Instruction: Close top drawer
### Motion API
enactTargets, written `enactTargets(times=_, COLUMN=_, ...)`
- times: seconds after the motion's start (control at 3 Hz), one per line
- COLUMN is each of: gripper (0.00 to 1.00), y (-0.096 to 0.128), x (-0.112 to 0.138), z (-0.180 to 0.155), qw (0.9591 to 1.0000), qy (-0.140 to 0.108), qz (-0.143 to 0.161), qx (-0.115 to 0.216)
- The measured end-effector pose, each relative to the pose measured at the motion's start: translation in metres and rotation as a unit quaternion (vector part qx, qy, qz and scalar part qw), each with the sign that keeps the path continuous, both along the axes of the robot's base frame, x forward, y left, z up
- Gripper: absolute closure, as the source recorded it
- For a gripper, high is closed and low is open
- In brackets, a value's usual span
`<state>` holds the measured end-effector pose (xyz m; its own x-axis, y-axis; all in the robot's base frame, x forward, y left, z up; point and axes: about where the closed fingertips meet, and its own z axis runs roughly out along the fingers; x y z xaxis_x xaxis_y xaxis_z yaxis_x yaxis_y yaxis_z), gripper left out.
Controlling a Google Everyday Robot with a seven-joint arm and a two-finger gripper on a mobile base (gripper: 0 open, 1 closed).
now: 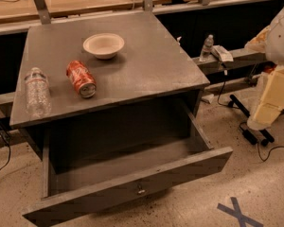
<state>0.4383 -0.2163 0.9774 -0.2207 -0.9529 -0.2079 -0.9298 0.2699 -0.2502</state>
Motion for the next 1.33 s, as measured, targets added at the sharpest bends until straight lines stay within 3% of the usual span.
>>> enactTargets(times=0.67, gripper=0.00, y=0.006, x=0.012, z=-0.008, qw=0.9998, qy=0.006, qz=0.018, qx=-0.009)
enactTargets(times=1.0, gripper=0.00, y=0.046, x=-0.010, z=-0.045, qw=0.9963, qy=0.001, qz=0.072, qx=0.047)
enactTargets(times=1.33, gripper=0.00, y=0.072, x=-0.036, z=-0.098, qw=0.9885, qy=-0.001, qz=0.087, qx=0.124)
